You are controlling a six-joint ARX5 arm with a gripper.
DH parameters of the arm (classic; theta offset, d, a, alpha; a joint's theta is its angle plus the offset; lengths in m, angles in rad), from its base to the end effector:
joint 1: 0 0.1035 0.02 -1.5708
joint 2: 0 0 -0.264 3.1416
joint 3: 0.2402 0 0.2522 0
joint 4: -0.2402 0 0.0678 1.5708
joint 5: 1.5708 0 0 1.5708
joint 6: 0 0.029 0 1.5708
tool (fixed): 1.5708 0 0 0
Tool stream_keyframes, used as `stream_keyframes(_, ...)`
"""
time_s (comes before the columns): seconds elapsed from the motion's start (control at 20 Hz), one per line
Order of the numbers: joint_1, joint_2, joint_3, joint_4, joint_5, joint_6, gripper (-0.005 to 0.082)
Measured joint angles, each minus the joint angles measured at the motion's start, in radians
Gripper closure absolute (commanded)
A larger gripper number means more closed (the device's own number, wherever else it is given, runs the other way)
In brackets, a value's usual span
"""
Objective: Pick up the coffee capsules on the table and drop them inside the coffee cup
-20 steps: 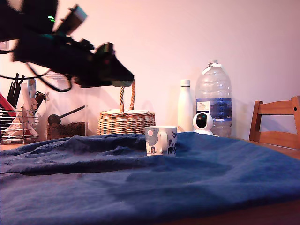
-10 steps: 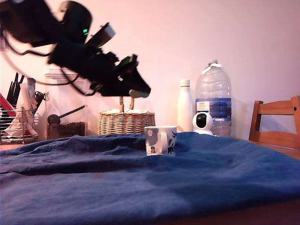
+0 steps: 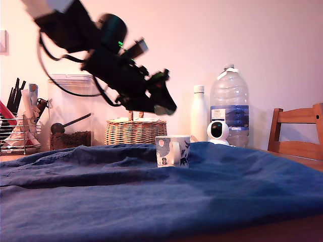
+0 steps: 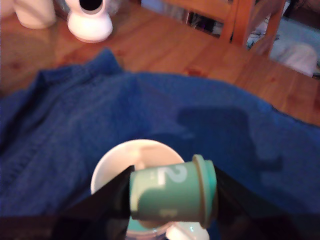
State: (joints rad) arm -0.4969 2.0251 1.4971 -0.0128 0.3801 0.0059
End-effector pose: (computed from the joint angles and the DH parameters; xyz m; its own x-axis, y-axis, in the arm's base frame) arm 0.3983 -0.2282 0.2204 0.5230 -0.7057 -0.4781 0.7249 0.6632 -0.1859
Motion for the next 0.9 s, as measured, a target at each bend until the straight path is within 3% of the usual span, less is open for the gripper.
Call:
stream_keyframes(0.25,-0.005,0.089,0.124,-0.111,-0.023,0.003,0.0657)
stream_keyframes(0.55,-0.012,0.112,0.126,-0.121,-0.067,0.024,0.0657)
stream_keyframes(0.9,-0.012,0.112,0.126,-0.133,-0.072,0.024,0.0646)
